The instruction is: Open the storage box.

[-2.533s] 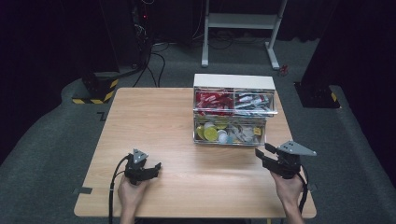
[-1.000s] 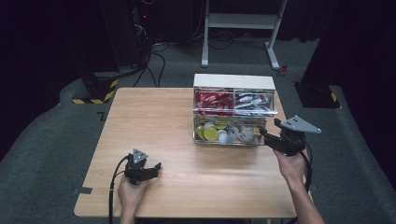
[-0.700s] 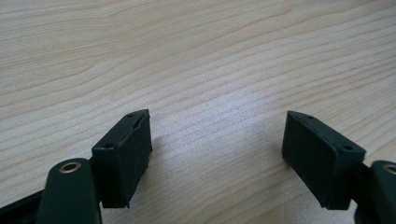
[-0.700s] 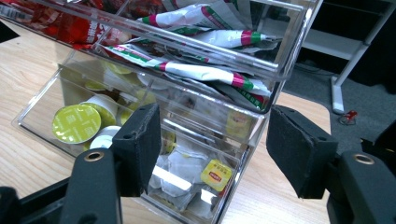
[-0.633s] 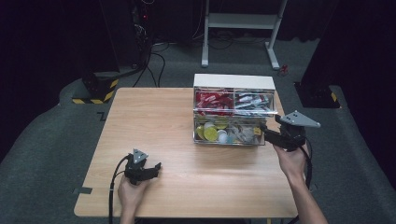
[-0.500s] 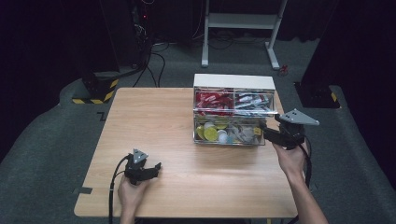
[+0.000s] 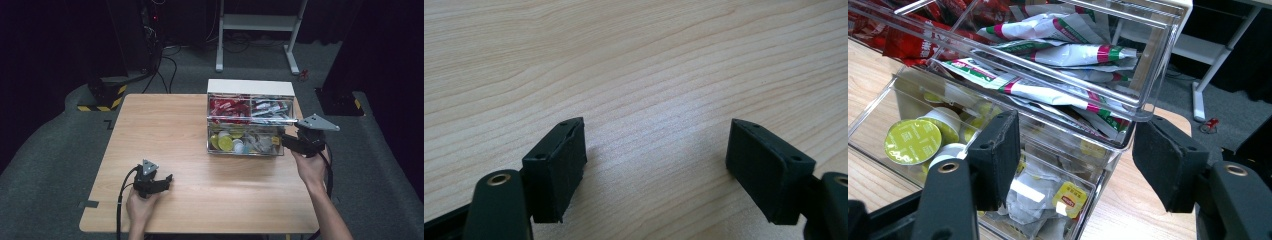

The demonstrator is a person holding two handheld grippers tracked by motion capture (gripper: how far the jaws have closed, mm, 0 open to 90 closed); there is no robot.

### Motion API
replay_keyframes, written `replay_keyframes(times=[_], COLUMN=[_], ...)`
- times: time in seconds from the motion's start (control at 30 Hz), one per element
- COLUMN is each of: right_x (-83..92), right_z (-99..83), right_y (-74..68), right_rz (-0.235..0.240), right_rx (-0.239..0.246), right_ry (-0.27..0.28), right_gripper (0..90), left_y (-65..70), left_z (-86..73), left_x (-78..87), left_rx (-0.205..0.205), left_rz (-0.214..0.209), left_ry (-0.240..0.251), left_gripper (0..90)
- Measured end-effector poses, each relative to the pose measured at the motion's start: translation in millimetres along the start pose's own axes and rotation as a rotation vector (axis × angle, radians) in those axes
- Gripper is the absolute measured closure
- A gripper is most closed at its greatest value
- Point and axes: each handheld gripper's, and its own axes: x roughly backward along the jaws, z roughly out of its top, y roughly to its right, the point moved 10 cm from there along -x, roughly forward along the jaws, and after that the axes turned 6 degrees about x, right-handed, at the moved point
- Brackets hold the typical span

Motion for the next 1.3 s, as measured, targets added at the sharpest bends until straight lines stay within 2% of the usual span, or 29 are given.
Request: replay_keyframes(times=[0.63,0.93,1.3], right_x=[-4.2,-3.4,1.0], right_z=[9.2,13.8,19.9], right_y=[4.1,5.7,9.0], right_rz=[-0.009,-0.03,-0.021], right_rx=[-0.004,-0.001,-0.014], right_ry=[-0.01,-0.011,0.003], right_gripper=[36.8,38.1,38.2], left_y=[0.3,0.3,0.3], left_z=[0.1,-0.1,0.1], left_x=[-0.1,0.1,-0.1], left_rx=[-0.002,0.0,-0.003], left_rz=[-0.002,-0.002,0.0], left_ry=[0.002,0.0,0.002], left_gripper=[24.6,24.7,24.7])
